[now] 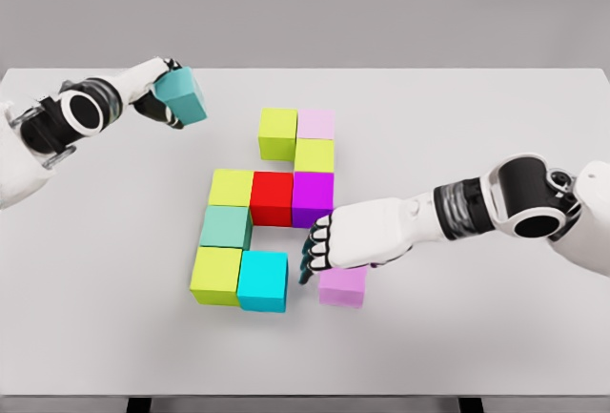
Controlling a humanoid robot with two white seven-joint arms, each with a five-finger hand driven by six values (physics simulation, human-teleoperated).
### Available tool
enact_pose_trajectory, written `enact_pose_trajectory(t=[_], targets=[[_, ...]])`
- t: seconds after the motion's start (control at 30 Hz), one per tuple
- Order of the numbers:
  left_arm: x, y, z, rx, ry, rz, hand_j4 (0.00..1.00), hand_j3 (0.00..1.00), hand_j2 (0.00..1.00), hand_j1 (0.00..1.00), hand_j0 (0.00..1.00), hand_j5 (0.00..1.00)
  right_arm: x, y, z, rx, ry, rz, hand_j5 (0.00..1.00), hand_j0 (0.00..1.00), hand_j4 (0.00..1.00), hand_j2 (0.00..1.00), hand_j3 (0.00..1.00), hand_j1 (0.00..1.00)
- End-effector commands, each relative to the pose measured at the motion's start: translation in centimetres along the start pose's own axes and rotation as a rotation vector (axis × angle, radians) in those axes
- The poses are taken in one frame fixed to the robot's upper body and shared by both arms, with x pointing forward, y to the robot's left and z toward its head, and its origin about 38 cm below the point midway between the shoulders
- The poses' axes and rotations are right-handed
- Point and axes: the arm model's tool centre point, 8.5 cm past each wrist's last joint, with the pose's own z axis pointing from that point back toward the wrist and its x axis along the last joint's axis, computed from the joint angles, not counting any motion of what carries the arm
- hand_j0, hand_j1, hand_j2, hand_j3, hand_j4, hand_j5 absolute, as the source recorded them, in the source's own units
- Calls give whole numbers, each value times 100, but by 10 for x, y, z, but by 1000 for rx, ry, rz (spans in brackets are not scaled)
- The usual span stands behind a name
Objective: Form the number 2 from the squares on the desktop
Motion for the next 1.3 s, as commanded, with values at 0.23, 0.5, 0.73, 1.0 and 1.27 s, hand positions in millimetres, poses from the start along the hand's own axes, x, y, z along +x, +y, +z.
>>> enact_pose_trajectory(t=[0.23, 0.5, 0.73, 1.0, 1.27], targets=[[47, -41, 13, -53, -136, -131, 42, 42, 42, 42, 42, 42, -22, -17, 71, -88, 141, -46, 100, 100, 100, 100, 100, 100], [50, -41, 8, -35, -136, -148, 53, 53, 53, 53, 53, 53, -27, 28, 174, 65, 385, -130, 100, 100, 100, 100, 100, 100], [51, -43, 8, -37, -138, -148, 69, 69, 69, 69, 69, 69, -32, 58, 144, 109, 358, -153, 100, 100, 100, 100, 100, 100], [49, -42, 5, -35, -126, -145, 94, 94, 94, 94, 94, 94, -29, 60, 122, 113, 316, -138, 100, 100, 100, 100, 100, 100], [51, -42, 5, -35, -151, -147, 98, 98, 98, 98, 98, 98, -21, 70, 93, 125, 257, -135, 100, 100, 100, 100, 100, 100]])
